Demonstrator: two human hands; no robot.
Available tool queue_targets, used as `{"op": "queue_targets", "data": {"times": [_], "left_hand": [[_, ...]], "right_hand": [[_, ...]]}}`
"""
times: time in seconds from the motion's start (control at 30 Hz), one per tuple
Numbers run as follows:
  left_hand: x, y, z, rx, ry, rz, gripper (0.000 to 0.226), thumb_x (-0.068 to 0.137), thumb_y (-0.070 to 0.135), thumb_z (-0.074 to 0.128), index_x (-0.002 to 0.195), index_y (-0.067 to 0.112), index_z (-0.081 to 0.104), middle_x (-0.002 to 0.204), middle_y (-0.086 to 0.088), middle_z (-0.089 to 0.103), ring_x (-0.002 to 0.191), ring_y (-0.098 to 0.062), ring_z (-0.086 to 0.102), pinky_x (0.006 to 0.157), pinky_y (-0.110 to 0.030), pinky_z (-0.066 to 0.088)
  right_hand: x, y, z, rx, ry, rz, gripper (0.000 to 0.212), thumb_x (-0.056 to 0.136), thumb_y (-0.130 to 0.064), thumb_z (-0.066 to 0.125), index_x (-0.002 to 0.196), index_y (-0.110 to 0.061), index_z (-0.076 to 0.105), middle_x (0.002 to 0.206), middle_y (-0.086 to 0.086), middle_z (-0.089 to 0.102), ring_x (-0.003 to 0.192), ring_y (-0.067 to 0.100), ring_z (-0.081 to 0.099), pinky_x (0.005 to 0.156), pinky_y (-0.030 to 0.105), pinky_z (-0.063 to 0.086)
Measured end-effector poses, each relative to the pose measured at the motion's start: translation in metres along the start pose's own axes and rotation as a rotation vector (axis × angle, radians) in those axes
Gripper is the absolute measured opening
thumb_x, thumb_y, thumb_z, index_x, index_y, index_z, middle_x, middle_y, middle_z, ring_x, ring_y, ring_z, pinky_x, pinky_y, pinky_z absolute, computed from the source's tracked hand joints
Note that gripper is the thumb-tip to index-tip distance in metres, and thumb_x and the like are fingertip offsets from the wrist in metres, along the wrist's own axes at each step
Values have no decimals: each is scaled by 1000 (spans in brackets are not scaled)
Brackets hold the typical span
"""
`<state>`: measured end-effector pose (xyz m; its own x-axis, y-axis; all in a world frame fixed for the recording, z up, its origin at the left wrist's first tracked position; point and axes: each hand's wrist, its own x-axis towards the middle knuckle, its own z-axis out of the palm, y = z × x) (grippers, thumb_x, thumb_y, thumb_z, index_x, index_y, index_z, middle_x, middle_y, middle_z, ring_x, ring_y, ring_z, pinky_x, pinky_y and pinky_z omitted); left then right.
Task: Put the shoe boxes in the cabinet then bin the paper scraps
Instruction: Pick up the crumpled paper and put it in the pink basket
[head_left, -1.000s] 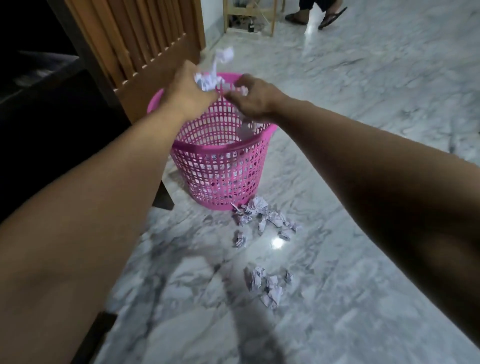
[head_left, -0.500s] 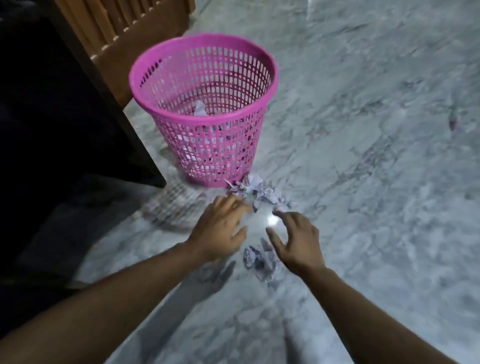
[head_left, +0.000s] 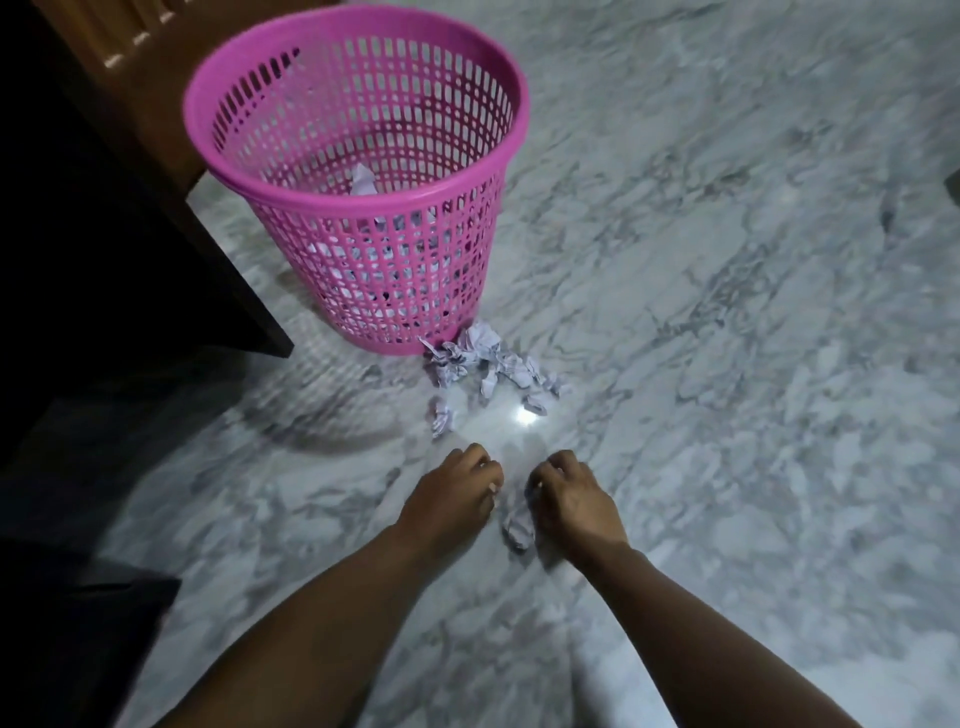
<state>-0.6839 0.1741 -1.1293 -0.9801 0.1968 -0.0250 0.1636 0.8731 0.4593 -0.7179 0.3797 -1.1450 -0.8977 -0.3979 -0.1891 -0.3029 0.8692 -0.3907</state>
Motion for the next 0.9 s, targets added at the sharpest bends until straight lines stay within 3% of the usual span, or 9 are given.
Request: {"op": "queue_targets", "data": {"times": [0.13,0.23,0.33,0.5,0.63,0.73,0.8,0.9], "left_hand": [[3,-3,-12,-242,206,-195,17,84,19,43,92,27,56,101,11,52,104,-18,56,73,-38,49],[17,-9,-28,-213,333,-289,10,87,21,41,84,19,50,96,4,53,99,-27,57,70,-39,48],[37,-23,-37,-132,326,-282,9,85,22,42,82,17,47,90,-1,49,88,-29,51,66,-41,46],[45,-40,-23,167,193,-190,25,82,44,57,88,20,54,101,-3,50,93,-29,49,76,-41,44],[32,-39,-12,268,187,-230,44,76,52,64,110,24,56,122,-3,49,104,-31,49,87,-44,39],[38,-43,-14,267,225,-227,70,74,57,66,134,24,52,142,-6,44,120,-32,45,99,-48,36],[53,-50,-17,274,175,-212,86,74,63,64,148,26,40,158,-8,30,136,-34,37,108,-51,32],[77,-57,-23,256,127,-204,93,80,64,58,158,31,20,168,-6,5,153,-32,12,117,-53,25]], "right_hand": [[-7,-13,-5,248,80,58,16,94,-27,56,109,-26,61,108,-7,55,101,21,59,72,34,48],[-20,-26,4,108,84,-67,27,95,-46,53,117,-30,59,109,-7,55,97,18,57,74,32,48],[-37,-32,21,-123,-28,-186,45,93,-70,43,112,-33,58,107,-2,52,95,21,49,84,39,44],[-21,-31,23,-198,34,-250,35,99,-57,50,83,-26,59,88,-3,56,76,24,58,67,37,45],[8,-34,3,80,28,-19,36,102,-53,46,81,-24,53,83,-3,59,79,23,62,62,32,38],[35,-26,-16,264,256,67,33,99,-50,54,79,-24,52,81,-7,51,83,21,57,65,34,41],[59,-16,-28,298,372,70,31,99,-47,58,82,-21,57,86,-3,54,88,23,56,70,35,44],[100,-6,-42,252,442,76,34,100,-48,57,86,-17,60,96,2,57,93,27,55,76,39,47]]}}
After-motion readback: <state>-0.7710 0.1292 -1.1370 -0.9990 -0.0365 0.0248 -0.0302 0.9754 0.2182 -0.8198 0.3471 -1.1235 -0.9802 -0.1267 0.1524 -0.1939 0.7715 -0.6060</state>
